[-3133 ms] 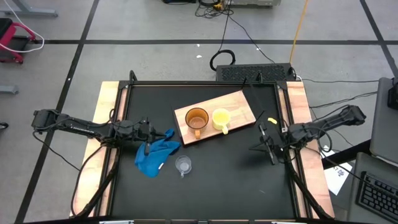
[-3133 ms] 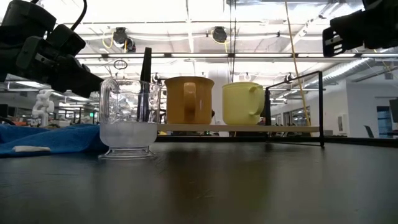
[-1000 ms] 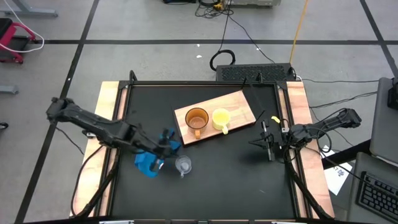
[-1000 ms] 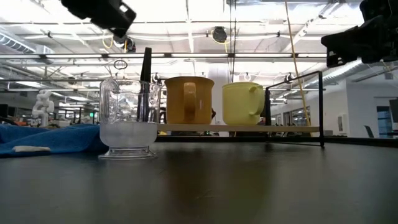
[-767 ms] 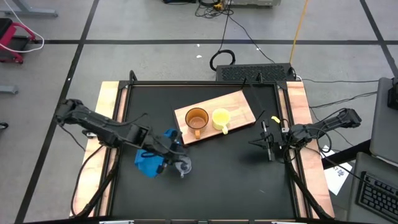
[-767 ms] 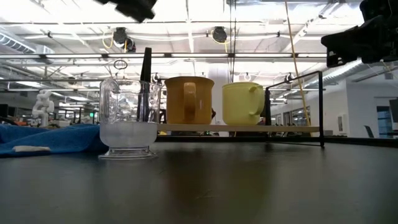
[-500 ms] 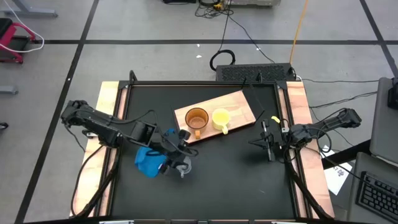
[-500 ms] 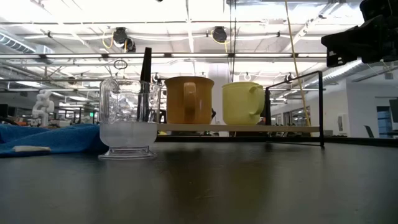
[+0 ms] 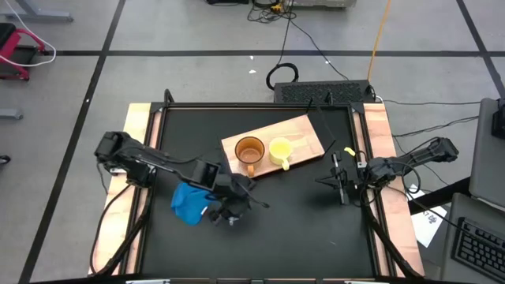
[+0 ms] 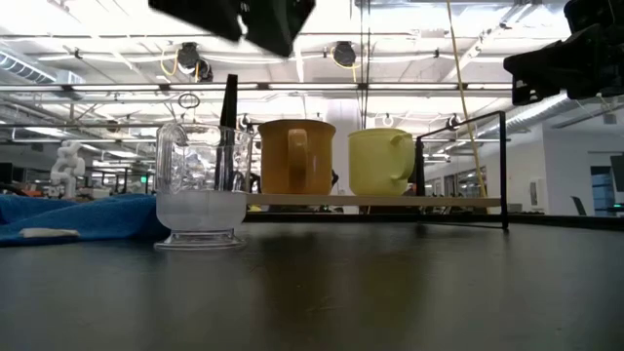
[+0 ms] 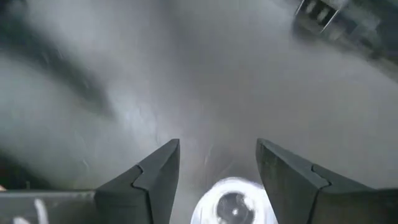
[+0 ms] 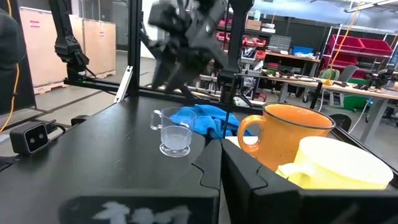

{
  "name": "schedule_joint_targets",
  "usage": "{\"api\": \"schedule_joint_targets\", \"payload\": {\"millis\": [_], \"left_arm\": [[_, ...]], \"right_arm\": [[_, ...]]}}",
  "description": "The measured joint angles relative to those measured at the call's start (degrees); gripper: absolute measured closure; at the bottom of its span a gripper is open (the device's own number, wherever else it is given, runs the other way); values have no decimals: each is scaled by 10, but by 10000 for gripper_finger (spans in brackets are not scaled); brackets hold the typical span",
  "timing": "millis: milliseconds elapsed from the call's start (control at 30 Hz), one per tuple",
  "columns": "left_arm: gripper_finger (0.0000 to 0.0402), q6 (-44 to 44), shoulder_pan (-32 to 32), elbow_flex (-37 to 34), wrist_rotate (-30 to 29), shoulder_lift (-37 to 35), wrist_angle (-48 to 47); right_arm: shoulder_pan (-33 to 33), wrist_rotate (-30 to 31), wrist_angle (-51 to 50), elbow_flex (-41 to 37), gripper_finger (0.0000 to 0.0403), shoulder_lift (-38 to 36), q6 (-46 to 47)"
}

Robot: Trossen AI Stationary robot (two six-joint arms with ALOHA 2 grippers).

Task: Stack small to large cups/mugs on shelf
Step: Put the transparent mug on the shelf aligned with the yellow mug

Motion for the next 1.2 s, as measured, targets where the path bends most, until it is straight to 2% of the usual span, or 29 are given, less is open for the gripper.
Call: {"api": "schedule_joint_targets", "payload": {"millis": [167, 500, 667, 1200], "left_arm": [[188, 5, 13, 0, -6, 22, -20], [188, 30, 20, 0, -7, 22, -69], [188, 57, 23, -1, -28, 39, -85], [191, 70, 46, 0, -33, 74, -88]], "right_arm": [[0, 0, -2, 0, 403, 0, 0], [0, 0, -3, 0, 403, 0, 0], [0, 0, -3, 0, 403, 0, 0], [0, 0, -3, 0, 403, 2, 13]]}}
